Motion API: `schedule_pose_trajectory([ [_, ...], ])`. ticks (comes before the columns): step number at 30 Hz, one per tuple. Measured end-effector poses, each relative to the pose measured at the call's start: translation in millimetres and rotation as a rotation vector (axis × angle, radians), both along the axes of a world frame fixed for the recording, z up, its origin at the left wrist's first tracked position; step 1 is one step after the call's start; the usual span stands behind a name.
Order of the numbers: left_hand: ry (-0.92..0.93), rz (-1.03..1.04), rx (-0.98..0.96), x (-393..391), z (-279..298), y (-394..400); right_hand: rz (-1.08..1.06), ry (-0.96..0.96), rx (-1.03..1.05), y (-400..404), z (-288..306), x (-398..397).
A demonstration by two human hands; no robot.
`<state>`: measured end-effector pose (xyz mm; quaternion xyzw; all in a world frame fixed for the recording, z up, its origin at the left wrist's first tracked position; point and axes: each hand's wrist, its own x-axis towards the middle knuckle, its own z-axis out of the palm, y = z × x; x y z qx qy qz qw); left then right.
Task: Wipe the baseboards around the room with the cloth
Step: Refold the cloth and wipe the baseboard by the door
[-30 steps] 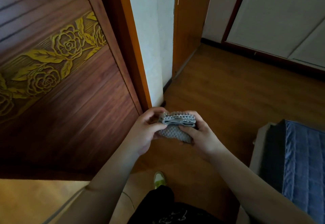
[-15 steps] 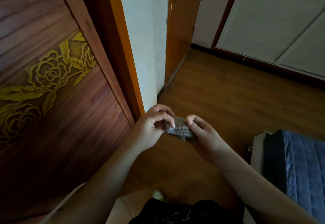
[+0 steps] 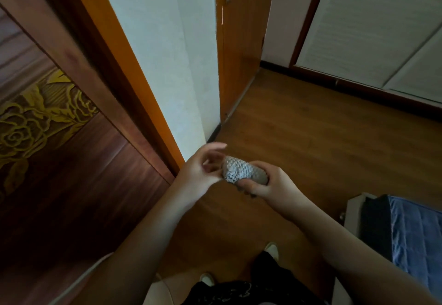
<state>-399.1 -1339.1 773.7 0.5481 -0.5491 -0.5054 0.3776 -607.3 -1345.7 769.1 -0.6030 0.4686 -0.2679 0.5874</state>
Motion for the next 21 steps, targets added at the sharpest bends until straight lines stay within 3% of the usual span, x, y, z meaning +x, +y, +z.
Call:
schedule_pose_trajectory([
  [2,-0.115,-0.067,0.106,-7.4,2.6,-16.3,-0.043,0.047,-0.062,-18.6,-0.9,-18.8],
  [5,-0.119,-0.19,0.186,-22.4,12.0,-35.2,-0.048,0.102,-0.183,-46.8,-3.1,-45.7],
  [9,-0.197,-0.076,0.136,-51.7,15.8,-55.1,0.037,0.115,-0.309,-74.2,-9.3,-63.3],
  [16,-0.557,-0.094,-0.018,-59.1,4.7,-64.3,0.23,-0.089,-0.058,-108.8,-20.8,-70.0],
  [21,-0.629,-0.041,-0.02,-39.1,-14.9,-62.5,0.281,-0.181,0.065,-110.3,-32.0,-43.8],
])
